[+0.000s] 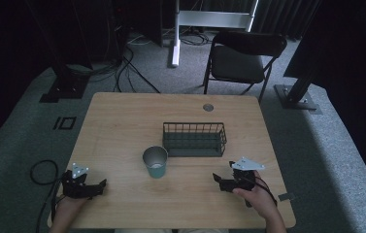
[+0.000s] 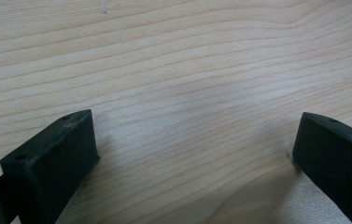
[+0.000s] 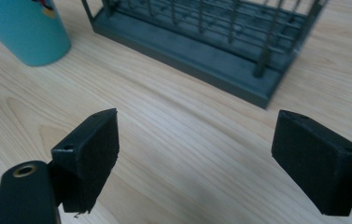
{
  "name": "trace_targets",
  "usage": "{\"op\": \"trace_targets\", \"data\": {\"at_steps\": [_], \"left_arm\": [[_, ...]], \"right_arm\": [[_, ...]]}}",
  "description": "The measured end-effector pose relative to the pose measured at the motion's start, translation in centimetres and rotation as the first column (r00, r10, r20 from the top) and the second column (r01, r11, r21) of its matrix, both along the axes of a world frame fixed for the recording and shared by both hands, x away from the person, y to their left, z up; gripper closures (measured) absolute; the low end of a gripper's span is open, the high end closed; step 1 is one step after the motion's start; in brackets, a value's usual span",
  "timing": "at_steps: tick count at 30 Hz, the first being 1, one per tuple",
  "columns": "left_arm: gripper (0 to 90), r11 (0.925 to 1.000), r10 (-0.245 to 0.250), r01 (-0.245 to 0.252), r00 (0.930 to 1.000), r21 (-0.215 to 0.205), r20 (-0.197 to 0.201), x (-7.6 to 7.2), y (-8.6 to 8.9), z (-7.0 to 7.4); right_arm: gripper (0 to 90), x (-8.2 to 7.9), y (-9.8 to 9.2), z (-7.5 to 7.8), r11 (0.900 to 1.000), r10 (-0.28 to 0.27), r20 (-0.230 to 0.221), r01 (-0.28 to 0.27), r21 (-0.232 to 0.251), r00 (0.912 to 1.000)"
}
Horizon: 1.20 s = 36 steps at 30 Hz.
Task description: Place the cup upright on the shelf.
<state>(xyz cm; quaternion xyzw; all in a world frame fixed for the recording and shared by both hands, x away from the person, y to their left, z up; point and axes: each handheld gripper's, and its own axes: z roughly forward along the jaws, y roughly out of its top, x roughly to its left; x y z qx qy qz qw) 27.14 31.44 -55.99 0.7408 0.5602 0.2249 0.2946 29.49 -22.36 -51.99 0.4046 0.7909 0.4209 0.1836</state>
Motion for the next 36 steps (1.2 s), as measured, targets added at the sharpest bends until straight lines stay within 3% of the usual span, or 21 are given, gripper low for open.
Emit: {"op": "trace_targets", "data": {"at_steps": [14,25,36], "left_arm": [[0.5,1.0000,-0.003,0.003,1.0000,0.000,0.000,0.0,0.0,0.0],[0.5,1.0000,-0.005,0.005,1.0000,0.000,0.000,0.0,0.0,0.0],[0.5,1.0000,-0.005,0.005,1.0000,0.001,-0.001,0.0,0.0,0.0]], "right_arm": [[14.6,0.6,3.7,0.3,0.994,0.103,0.021,-0.104,0.021,0.9944],[14.7,1.0,7.0,0.4,0.980,0.196,0.037,-0.197,0.027,0.9799],[15.6,1.5,10.1,0.3,0.967,0.251,0.040,-0.252,0.040,0.9672]]}}
